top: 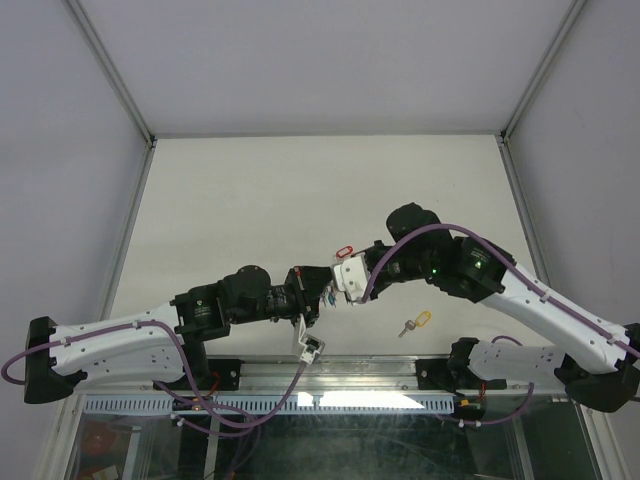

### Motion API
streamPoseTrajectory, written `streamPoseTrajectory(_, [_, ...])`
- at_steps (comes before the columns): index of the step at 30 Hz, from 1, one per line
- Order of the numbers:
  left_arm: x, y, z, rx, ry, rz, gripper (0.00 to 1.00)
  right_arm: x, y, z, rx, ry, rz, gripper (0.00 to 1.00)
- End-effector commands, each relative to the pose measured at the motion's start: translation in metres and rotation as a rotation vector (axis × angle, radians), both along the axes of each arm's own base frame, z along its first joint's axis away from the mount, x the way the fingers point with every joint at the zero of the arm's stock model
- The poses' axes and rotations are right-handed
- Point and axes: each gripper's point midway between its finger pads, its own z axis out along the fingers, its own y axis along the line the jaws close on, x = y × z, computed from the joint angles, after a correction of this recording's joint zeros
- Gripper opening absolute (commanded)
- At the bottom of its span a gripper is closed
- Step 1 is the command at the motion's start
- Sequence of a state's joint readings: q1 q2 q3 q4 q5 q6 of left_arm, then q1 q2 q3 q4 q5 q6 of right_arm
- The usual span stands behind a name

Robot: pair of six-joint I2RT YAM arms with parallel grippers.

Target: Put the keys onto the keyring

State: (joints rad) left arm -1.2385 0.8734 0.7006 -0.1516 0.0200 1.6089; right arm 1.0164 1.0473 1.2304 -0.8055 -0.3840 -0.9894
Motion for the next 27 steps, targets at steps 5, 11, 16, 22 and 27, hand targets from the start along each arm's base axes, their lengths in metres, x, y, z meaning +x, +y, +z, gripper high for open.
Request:
streamPoseTrajectory(5, [-0.004, -0.004, 0.038, -0.088, -0.048, -0.017, 0.0, -0.011, 0.011, 0.018, 0.059, -0.002, 0.071, 0.0])
streamPoseTrajectory(11, [-0.005, -0.004, 0.039, -0.085, -0.05, -0.018, 0.0, -0.014, 0.01, 0.009, 0.01, 0.024, 0.084, 0.0])
streamPoseTrajectory(16, [-0.005, -0.003, 0.038, -0.081, -0.049, -0.016, 0.0, -0.019, 0.01, 0.005, -0.012, 0.05, 0.103, 0.0])
streamPoseTrajectory(22, [-0.004, -0.003, 0.037, -0.078, -0.047, -0.009, 0.0, -0.03, 0.01, 0.0, -0.05, 0.091, 0.13, 0.0])
streamPoseTrajectory(27, [-0.003, -0.002, 0.038, -0.08, -0.049, -0.005, 0.0, -0.036, 0.008, -0.005, -0.084, 0.116, 0.139, 0.0])
